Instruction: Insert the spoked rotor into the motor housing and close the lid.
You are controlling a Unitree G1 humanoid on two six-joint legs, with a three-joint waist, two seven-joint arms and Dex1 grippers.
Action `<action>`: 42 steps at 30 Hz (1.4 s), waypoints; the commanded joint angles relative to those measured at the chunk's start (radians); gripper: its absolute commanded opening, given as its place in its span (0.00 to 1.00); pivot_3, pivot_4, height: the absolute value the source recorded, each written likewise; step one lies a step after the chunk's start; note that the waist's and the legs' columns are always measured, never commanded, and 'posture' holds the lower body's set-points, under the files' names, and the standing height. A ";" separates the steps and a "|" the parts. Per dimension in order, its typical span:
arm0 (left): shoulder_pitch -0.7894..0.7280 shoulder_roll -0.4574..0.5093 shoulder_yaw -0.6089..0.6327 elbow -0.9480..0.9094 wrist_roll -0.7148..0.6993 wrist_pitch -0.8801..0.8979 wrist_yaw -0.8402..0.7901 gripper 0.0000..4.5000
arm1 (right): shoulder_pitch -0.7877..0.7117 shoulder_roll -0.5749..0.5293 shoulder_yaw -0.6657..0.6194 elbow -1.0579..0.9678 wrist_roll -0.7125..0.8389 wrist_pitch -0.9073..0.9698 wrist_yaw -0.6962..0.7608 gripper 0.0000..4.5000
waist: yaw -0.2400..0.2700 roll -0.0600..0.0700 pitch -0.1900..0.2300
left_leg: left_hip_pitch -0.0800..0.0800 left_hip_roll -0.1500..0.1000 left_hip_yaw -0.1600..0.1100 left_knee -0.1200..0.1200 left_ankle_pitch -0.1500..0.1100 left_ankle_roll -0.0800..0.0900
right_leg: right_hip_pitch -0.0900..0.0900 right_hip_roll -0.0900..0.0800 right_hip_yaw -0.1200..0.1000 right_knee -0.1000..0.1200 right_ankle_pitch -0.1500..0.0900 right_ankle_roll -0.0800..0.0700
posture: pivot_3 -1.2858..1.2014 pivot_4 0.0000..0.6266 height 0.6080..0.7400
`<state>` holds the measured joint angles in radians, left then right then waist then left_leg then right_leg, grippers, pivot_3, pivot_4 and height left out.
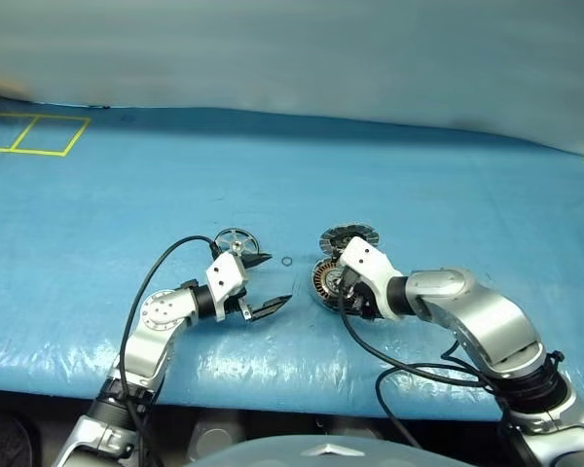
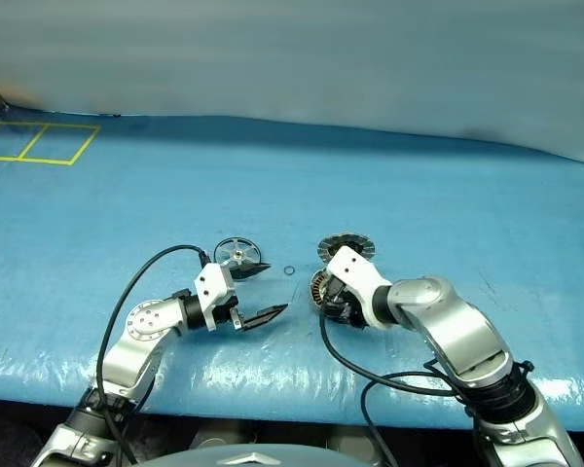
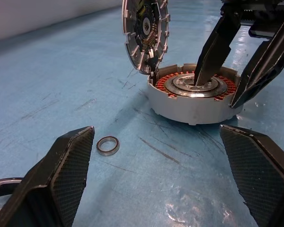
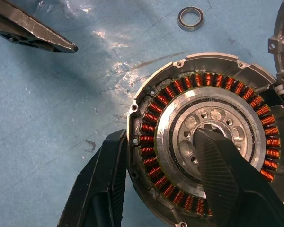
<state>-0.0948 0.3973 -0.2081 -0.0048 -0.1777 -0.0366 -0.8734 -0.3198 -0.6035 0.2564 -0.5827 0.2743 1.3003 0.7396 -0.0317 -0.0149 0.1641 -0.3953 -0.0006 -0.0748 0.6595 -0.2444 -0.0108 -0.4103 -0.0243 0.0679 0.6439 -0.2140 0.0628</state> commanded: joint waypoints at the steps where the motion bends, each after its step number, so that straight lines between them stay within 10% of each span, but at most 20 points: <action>1: 0.005 0.001 0.002 -0.026 -0.002 -0.024 0.002 1.00 | -0.001 -0.015 0.020 -0.024 0.050 0.032 -0.003 0.47 | 0.000 0.000 0.000 | 0.000 0.000 0.000 0.000 0.000 0.000 | 0.000 0.000 0.000 0.000 0.000 0.000 | 0.52 0.24 1.00; 8: 0.001 0.003 0.002 -0.023 0.003 -0.026 0.002 1.00 | 0.008 -0.054 0.104 -0.031 0.036 -0.039 -0.042 0.47 | -0.001 0.000 0.000 | 0.000 0.000 0.000 -0.002 0.000 0.000 | -0.001 0.000 0.000 -0.001 0.000 0.000 | 0.52 0.24 1.00; 12: -0.003 0.004 0.001 -0.018 0.004 -0.027 0.000 1.00 | 0.012 0.004 0.073 -0.019 0.078 0.026 -0.074 0.70 | -0.005 -0.001 0.000 | 0.001 0.000 0.000 -0.002 0.000 0.000 | 0.000 0.000 0.000 0.000 -0.001 -0.001 | 0.52 0.24 1.00; 23: -0.013 0.001 0.001 -0.005 0.003 -0.031 -0.003 1.00 | -0.024 0.051 -0.006 -0.079 0.147 0.132 -0.124 0.70 | -0.007 -0.001 -0.001 | 0.001 0.001 0.000 -0.002 0.000 0.000 | -0.001 0.001 0.000 0.000 -0.001 -0.001 | 0.52 0.24 1.00; 36: -0.033 -0.005 0.010 -0.006 0.005 -0.042 0.004 1.00 | 0.165 -0.169 -0.107 -0.209 0.142 -0.210 -0.073 0.70 | -0.002 0.001 0.001 | -0.002 0.000 0.000 -0.003 0.000 0.000 | -0.003 0.000 0.000 -0.001 0.000 0.001 | 0.52 0.24 1.00; 42: -0.155 -0.064 0.000 0.102 0.148 -0.009 0.196 1.00 | 0.361 0.042 -0.217 -0.217 0.164 -0.422 -0.189 0.70 | 0.006 0.000 0.001 | -0.002 0.000 -0.001 -0.001 0.000 0.000 | -0.002 0.001 0.000 -0.001 0.002 0.005 | 0.52 0.24 1.00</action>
<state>-0.2185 0.3431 -0.2083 0.0788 -0.0785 -0.0457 -0.7382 0.0278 -0.5924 0.0683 -0.7635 0.4397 0.9337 0.5986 -0.0260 -0.0148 0.1650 -0.3970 -0.0007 -0.0752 0.6580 -0.2445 -0.0107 -0.4116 -0.0235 0.0678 0.6429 -0.2115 0.0687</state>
